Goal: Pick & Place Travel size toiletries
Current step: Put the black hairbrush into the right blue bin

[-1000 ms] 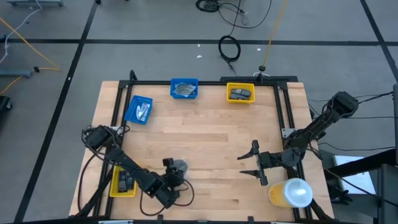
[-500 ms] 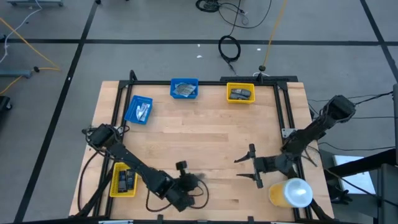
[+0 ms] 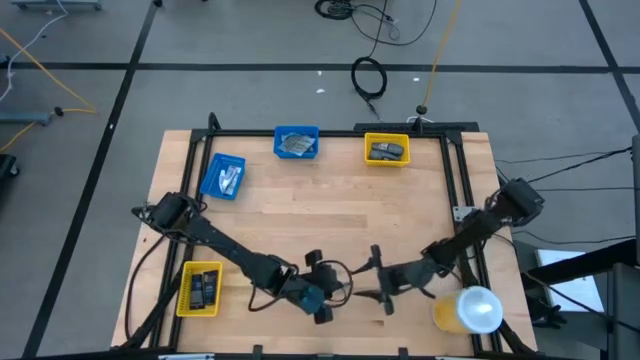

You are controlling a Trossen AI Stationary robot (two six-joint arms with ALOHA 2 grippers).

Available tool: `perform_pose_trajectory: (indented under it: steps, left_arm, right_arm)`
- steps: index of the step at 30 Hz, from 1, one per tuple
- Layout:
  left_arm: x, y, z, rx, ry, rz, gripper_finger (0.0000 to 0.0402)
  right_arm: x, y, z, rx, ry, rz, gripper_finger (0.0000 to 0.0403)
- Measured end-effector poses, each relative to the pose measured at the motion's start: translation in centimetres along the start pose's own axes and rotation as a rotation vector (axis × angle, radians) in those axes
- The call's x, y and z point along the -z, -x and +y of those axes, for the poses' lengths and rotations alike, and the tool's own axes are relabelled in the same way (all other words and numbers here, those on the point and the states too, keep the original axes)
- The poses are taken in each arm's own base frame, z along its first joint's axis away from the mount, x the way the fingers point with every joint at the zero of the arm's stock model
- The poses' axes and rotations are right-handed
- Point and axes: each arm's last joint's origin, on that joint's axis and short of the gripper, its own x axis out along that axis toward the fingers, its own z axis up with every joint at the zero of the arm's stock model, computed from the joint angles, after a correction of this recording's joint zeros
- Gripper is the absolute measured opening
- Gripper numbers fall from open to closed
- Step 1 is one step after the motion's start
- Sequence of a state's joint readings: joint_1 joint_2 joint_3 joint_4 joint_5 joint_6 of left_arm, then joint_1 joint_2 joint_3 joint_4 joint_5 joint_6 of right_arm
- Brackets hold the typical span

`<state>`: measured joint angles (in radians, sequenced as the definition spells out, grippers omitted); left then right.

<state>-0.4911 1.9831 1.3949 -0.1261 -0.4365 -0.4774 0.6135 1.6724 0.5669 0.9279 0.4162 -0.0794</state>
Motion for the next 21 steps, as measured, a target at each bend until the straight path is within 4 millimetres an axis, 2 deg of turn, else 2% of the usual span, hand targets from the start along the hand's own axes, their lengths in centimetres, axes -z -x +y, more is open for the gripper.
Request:
perform_pose_trajectory:
  steps: [6,12,15,18,21]
  left_arm:
    - [-0.1,0.0,0.0,0.005,-0.006,-0.006,0.0004]
    - [-0.3,-0.1,0.1,0.002,-0.022,-0.02,0.0021]
    - [-0.5,-0.2,0.4,-0.004,-0.051,-0.027,0.005]
    - [-0.7,-0.4,0.8,-0.014,-0.104,-0.028,0.01]
    - [-0.9,-0.6,1.2,-0.024,-0.173,-0.026,0.0167]
  right_arm:
    - [0.6,-1.4,-0.8,0.038,-0.109,0.047,0.0211]
    - [0.9,-1.7,-0.9,-0.051,-0.126,0.057,0.0131]
    - [0.9,-1.7,-0.9,-0.072,-0.126,0.059,0.0079]
    - [1.0,-1.7,-0.9,-0.073,-0.138,0.063,0.0027]
    - [1.2,-1.8,-1.2,-0.061,-0.159,0.082,0.0016]
